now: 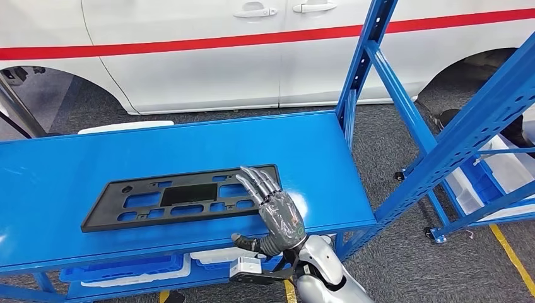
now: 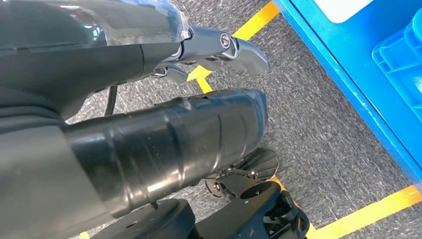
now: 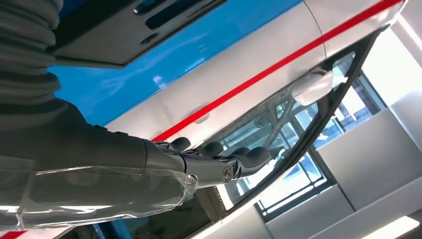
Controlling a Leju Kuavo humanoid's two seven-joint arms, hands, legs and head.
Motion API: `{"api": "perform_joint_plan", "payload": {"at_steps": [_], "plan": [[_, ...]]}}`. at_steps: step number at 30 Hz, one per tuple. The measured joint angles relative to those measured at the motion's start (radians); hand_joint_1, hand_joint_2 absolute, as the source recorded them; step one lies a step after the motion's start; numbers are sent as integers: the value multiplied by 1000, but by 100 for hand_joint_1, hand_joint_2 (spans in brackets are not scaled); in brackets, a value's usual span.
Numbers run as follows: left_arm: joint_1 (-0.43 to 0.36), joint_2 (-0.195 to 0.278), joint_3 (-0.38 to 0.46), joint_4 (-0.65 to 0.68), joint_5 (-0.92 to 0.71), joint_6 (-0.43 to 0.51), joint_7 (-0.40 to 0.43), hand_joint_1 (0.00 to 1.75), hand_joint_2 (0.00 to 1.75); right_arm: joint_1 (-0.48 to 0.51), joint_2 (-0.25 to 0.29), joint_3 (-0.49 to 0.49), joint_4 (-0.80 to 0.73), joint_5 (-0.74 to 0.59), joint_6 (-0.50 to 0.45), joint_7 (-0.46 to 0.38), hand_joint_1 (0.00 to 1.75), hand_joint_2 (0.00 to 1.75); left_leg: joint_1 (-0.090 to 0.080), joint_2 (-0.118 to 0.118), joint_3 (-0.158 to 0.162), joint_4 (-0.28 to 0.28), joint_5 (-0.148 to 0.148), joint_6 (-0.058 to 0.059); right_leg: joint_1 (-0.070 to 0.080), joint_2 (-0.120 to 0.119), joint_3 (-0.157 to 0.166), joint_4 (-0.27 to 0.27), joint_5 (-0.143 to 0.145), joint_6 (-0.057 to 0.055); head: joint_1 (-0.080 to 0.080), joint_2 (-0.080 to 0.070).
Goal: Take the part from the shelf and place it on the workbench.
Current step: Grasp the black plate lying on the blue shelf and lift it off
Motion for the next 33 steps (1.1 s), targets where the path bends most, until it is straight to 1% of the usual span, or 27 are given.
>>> {"api": "perform_joint_plan", "payload": {"at_steps": [3,8,12,19,23,26,29,33], "plan": [[-2,0,0,0,-3,0,2,0,0,-30,-7,19,28,18,31,30,0,175,0,0,0,-1,1,-1,0,0,0,0,0,0,0,0],[-3,0,-1,0,-2,0,2,0,0,-93,-29,32,96,29,96,81,0,175,0,0,0,-1,1,-1,0,0,0,0,0,0,0,0],[-3,0,-1,0,-2,0,2,0,0,-126,-50,32,132,45,111,106,0,175,0,0,0,-1,1,-1,0,0,0,0,0,0,0,0],[-3,0,-1,0,-2,0,1,0,0,-151,-70,32,162,50,113,116,0,175,0,0,0,-1,1,-1,0,0,0,0,0,0,0,0],[-3,0,-1,0,0,1,2,0,0,-160,-77,32,177,102,104,158,0,175,0,0,0,-1,1,-1,0,0,-1,0,0,0,0,0],[-3,0,-1,0,0,1,3,0,0,-178,-86,32,196,159,74,189,0,175,0,0,1,-1,1,-1,0,0,-1,1,0,0,0,0],[-4,0,-1,0,-3,0,3,0,0,-193,-91,32,219,188,39,193,0,175,0,0,1,-1,1,-1,0,0,0,1,0,0,0,0],[-8,0,-3,0,-12,-4,8,0,0,-205,-88,32,249,210,10,178,0,175,0,0,0,-1,1,-1,0,0,0,1,0,0,0,0]]}}
